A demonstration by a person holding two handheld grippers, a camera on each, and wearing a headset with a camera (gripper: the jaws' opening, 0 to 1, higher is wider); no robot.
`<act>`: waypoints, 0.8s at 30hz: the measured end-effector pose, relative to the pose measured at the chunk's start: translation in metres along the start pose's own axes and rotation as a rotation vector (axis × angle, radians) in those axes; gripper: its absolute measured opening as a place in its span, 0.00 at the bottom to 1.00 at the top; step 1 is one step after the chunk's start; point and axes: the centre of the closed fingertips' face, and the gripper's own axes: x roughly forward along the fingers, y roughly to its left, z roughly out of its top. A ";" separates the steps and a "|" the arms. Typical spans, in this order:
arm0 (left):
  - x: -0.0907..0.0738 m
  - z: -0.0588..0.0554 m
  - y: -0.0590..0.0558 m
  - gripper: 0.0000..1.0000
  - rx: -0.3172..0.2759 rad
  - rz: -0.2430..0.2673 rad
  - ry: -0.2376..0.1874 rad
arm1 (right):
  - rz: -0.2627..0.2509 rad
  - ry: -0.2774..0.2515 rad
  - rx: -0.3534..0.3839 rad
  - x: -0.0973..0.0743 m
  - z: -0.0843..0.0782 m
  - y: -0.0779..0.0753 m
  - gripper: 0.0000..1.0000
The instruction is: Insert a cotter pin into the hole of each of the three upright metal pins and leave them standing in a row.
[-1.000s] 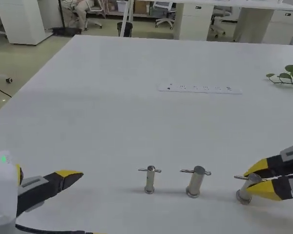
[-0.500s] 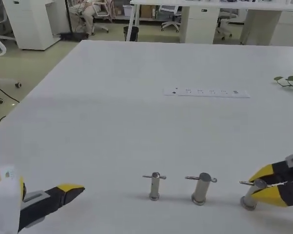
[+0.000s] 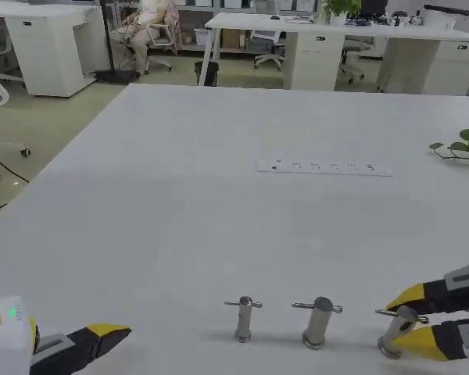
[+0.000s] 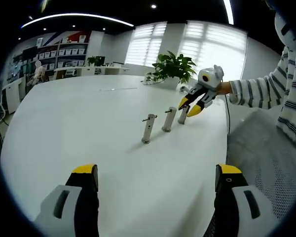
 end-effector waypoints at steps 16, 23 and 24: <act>0.006 -0.005 -0.003 0.99 0.013 -0.012 0.021 | -0.248 -0.105 0.333 -0.045 0.003 0.013 0.79; 0.005 -0.001 -0.010 0.99 0.007 -0.003 0.009 | -0.223 -0.121 0.453 -0.050 -0.014 0.042 0.95; 0.006 -0.001 -0.012 0.99 0.009 -0.003 0.010 | -0.226 -0.115 0.458 -0.050 -0.018 0.045 0.97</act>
